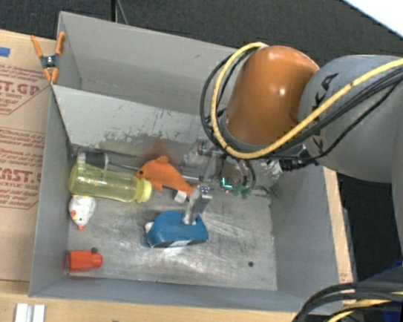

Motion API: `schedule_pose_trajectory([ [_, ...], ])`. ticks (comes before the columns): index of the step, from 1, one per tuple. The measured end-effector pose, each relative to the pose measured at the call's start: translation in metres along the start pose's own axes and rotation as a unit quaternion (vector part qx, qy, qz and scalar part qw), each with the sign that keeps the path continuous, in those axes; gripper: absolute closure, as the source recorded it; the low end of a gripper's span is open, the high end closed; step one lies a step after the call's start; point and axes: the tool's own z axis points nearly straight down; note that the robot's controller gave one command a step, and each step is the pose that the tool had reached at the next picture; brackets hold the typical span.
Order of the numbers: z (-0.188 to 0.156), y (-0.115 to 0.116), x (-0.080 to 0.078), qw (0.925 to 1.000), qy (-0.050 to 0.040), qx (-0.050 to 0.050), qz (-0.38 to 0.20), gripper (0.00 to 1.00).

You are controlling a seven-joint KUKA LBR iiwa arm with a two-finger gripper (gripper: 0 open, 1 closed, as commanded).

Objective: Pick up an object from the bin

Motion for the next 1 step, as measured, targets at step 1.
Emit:
schedule_pose_trajectory([
  [1,-0.0049,-0.0003,-0.0016,1.0,-0.0038,0.0,0.0,0.0],
])
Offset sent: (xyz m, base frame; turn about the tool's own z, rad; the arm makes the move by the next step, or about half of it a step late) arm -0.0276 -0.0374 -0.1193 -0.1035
